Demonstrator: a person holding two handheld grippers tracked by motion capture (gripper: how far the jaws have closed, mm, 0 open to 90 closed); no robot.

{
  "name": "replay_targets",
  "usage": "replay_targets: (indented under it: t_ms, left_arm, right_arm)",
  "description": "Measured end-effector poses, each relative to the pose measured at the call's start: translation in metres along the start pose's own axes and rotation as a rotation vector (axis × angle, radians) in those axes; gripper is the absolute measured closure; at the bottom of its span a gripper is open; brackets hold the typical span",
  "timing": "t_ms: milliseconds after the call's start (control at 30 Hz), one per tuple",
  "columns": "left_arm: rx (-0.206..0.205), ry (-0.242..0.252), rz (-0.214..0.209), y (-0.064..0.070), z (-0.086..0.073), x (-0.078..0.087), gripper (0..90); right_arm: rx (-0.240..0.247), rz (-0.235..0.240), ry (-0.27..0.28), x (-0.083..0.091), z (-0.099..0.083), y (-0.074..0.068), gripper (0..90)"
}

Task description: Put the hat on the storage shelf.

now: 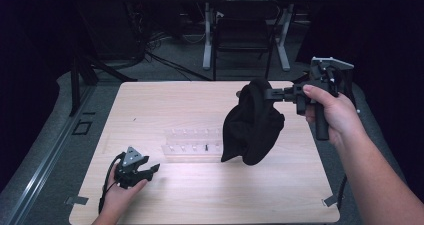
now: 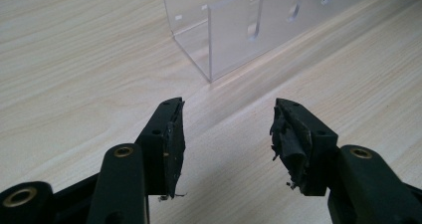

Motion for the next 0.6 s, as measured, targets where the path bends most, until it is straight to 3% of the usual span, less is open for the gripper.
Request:
replay_targets:
  t_ms: [300,600]
  left_arm:
    - [0.000,0.001,0.000,0.000,0.000,0.000,46.7]
    - [-0.004,0.001,-0.003,-0.001,0.001,0.001,46.7]
  right_arm:
    - [0.005,0.027,-0.008,-0.024,0.009,0.001,88.0]
    - [0.014,0.016,-0.008,-0.043,0.015,0.003,88.1]
Point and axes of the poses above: each handheld gripper's, and its own axes: x roughly backward along the jaws, z roughly out of its top, y roughly to its right, the point moved 4 cm from there along -x, roughly forward along the jaws, and after that the axes turned 7 degrees about y, right-handed, at the moved point
